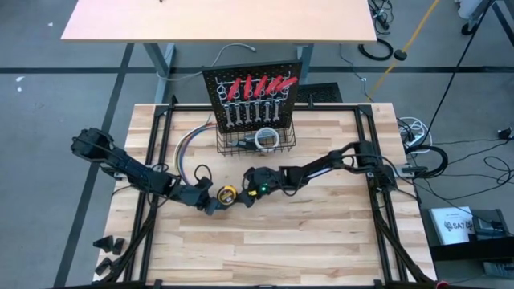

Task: Hang tools onto peg board
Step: Hang the measuring tape on the peg board

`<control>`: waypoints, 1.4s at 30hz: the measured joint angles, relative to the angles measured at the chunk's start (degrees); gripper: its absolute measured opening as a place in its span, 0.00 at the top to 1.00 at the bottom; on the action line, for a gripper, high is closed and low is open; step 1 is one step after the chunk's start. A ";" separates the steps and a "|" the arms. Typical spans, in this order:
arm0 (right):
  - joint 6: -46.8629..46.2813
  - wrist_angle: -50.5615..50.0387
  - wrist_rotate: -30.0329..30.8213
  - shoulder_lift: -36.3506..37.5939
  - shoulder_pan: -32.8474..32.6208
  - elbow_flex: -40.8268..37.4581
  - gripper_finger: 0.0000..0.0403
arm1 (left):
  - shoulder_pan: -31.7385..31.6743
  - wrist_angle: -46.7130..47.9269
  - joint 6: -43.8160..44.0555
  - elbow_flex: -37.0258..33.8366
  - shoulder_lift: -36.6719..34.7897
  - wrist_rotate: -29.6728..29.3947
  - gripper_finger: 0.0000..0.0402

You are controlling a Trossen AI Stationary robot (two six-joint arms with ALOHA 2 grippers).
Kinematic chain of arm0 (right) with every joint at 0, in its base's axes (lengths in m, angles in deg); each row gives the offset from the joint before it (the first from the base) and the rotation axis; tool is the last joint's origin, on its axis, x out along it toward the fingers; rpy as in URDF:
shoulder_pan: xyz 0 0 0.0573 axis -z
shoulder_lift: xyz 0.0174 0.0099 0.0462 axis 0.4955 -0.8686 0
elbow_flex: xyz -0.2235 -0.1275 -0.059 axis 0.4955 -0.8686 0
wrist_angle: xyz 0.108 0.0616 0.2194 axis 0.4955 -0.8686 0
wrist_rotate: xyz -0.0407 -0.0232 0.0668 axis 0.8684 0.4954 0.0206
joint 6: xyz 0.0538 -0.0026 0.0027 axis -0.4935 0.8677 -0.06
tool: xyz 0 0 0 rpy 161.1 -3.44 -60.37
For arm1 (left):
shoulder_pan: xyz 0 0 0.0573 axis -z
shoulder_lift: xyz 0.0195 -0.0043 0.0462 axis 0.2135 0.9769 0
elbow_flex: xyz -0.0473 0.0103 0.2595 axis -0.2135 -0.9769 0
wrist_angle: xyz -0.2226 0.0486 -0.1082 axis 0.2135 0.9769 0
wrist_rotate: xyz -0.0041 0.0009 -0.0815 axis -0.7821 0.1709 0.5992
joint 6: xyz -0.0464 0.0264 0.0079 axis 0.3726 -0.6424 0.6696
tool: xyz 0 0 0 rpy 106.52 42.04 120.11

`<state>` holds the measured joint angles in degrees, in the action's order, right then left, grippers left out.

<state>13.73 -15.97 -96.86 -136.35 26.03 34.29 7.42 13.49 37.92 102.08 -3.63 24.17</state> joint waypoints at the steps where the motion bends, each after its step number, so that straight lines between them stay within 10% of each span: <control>1: 0.82 0.09 0.06 0.00 -0.18 -0.04 0.49 | 0.00 -0.35 -0.64 -0.02 0.02 0.04 0.57; 11: 7.75 3.86 3.58 0.03 -1.06 0.00 0.82 | 0.00 1.00 -4.16 0.02 0.03 0.21 0.57; 23: 6.01 2.23 2.88 0.22 -1.52 0.37 0.88 | -0.02 4.04 3.57 0.59 -0.29 0.99 0.57; 42: 0.25 -1.24 -5.23 -0.11 0.77 0.37 0.38 | -2.80 8.35 2.60 3.45 -0.46 10.24 0.44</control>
<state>13.98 -17.22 -102.09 -136.46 26.79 34.67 4.62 21.84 40.52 105.53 -4.09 34.41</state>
